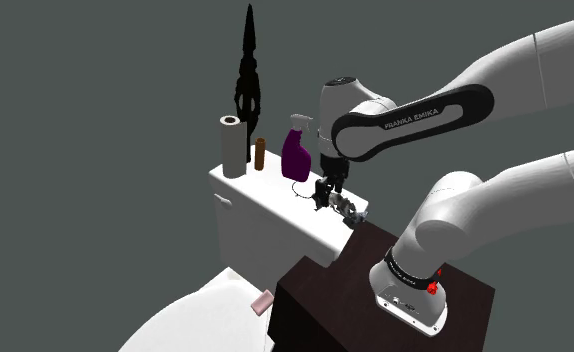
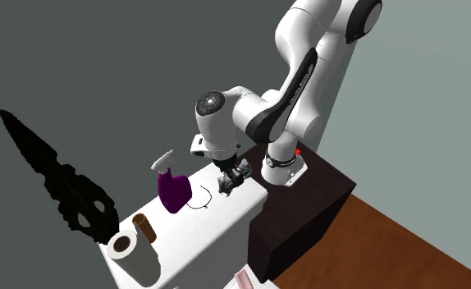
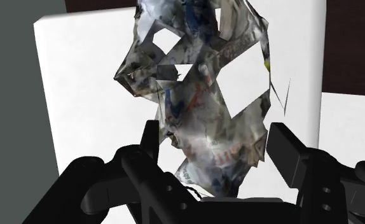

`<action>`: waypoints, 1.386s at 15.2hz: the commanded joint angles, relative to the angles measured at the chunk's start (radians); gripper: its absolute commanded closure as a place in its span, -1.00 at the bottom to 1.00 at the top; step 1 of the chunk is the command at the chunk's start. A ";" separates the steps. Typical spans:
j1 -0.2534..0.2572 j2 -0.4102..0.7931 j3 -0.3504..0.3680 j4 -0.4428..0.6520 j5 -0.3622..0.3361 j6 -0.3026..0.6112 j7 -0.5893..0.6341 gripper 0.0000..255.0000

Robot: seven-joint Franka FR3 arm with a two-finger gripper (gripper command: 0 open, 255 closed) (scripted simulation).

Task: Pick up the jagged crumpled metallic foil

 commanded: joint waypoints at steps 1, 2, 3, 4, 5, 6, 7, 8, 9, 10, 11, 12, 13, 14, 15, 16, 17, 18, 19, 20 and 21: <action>0.000 0.000 0.000 0.000 0.000 0.000 0.000 1.00; 0.000 0.000 0.000 0.000 0.000 0.000 0.000 1.00; 0.000 0.000 0.000 0.000 0.000 0.000 0.000 1.00; 0.000 0.001 0.000 0.000 0.000 0.000 0.000 1.00; 0.000 0.000 0.000 -0.002 0.001 0.000 0.000 1.00; 0.001 -0.011 0.000 0.006 0.001 -0.018 0.000 1.00; 0.001 -0.021 -0.001 0.015 0.001 -0.037 -0.001 1.00; 0.001 -0.031 -0.001 0.023 0.001 -0.055 -0.002 1.00; 0.001 -0.041 -0.002 0.032 0.001 -0.073 -0.003 1.00; 0.001 -0.049 -0.002 0.041 0.001 -0.091 -0.004 1.00; 0.002 -0.058 -0.003 0.050 0.001 -0.108 -0.004 1.00; 0.002 -0.066 -0.003 0.059 0.001 -0.126 -0.005 1.00; 0.002 -0.073 -0.004 0.069 0.001 -0.143 -0.006 1.00; 0.002 -0.080 -0.004 0.079 0.001 -0.159 -0.006 1.00; 0.002 -0.087 -0.005 0.089 0.001 -0.176 -0.007 1.00; 0.002 -0.093 -0.005 0.099 0.001 -0.192 -0.008 1.00; 0.002 -0.099 -0.005 0.109 0.001 -0.209 -0.008 1.00; 0.002 -0.104 -0.006 0.120 0.001 -0.225 -0.009 1.00; 0.002 -0.109 -0.006 0.131 0.001 -0.240 -0.010 1.00; 0.002 -0.114 -0.007 0.142 0.001 -0.256 -0.010 1.00; 0.002 -0.115 -0.007 0.143 0.001 -0.259 -0.010 1.00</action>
